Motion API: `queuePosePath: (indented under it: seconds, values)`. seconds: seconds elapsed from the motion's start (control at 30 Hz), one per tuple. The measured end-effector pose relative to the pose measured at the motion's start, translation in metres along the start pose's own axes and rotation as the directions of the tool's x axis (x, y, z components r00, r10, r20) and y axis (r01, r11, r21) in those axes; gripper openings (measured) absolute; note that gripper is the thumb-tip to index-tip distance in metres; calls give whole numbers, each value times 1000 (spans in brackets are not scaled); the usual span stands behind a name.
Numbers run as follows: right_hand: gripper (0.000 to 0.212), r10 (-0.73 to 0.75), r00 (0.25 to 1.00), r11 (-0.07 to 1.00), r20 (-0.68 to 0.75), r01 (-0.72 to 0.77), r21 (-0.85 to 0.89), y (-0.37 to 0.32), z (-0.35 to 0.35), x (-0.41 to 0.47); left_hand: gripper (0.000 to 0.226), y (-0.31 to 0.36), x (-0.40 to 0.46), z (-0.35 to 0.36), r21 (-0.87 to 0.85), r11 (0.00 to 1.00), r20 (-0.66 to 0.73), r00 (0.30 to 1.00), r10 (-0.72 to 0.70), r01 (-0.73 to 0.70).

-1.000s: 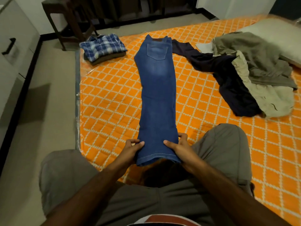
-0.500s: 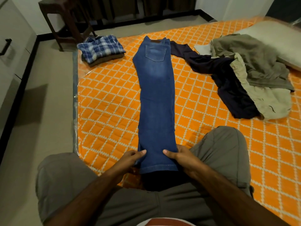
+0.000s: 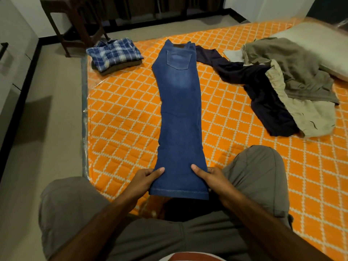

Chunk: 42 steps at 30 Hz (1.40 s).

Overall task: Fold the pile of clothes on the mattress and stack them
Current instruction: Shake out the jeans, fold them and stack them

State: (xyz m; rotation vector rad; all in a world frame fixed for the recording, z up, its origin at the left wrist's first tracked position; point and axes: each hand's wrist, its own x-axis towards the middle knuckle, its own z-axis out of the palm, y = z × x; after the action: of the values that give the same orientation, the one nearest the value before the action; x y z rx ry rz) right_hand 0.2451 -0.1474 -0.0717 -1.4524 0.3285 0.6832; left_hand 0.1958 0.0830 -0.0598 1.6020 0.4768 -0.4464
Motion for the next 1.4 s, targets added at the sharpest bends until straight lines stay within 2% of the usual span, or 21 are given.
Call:
queuePosePath:
  seconds: [0.13, 0.27, 0.5, 0.63, 0.83, 0.87, 0.93, 0.97, 1.0, 1.07, 1.13, 1.23, 1.3, 1.37, 1.4]
  values:
    - [33, 31, 999, 999, -13, -32, -25, 3, 1, 1, 28, -2, -1, 2, 13, 1000, -34, 999, 19, -19]
    - [30, 34, 998, 999, 52, -33, -26, 11, 3, 2, 21, -6, -1, -1, -24, 998, -66, 996, 62, -63]
    - [30, 6, 993, 995, 115, 5, -96, 27, -1, 2, 23, -12, 1, -14, 75, 997, 49, 998, -30, 27]
    - [28, -102, 987, 983, 121, 118, -141, 21, -3, 4, 22, -9, 5, -15, 46, 997, -1, 998, 61, -60]
    - [29, -264, 959, 946, 100, 278, -166, 0, -4, -11, 24, 1, 4, -21, 16, 985, 44, 984, 173, -174]
    - [28, -284, 953, 944, 106, 298, -144, -3, -5, -13, 31, 5, 6, -23, 28, 984, 54, 983, 176, -178]
    - [26, -313, 942, 942, 123, 325, -88, -9, -9, -12, 67, 9, 16, -29, 84, 981, 61, 984, 168, -173]
    - [30, -320, 938, 942, 132, 330, -63, -12, -11, -10, 81, 12, 19, -31, 107, 976, 61, 981, 182, -188]
    - [39, -317, 937, 944, 147, 327, -43, -16, -13, -7, 85, 17, 19, -33, 122, 964, 78, 970, 230, -238]
    - [53, -315, 927, 938, 202, 336, -80, -26, -17, -5, 66, 24, 12, -34, 166, 903, 145, 915, 376, -397]
    - [59, -344, 903, 911, 257, 388, -143, -37, -21, -6, 47, 25, 11, -38, 277, 815, 174, 860, 479, -510]
    - [66, -353, 866, 856, 355, 452, -252, -48, -26, -7, 45, 23, 18, -38, 411, 723, 156, 825, 544, -555]
    - [56, -364, 845, 816, 392, 493, -304, -48, -30, -3, 30, 21, 22, -35, 413, 702, 117, 798, 590, -580]
    - [35, -404, 841, 781, 361, 522, -343, -46, -33, 1, 11, 18, 25, -34, 418, 685, 70, 773, 631, -597]
    - [28, -436, 841, 748, 320, 537, -391, -45, -34, 3, 14, 15, 28, -35, 432, 675, 54, 764, 643, -598]
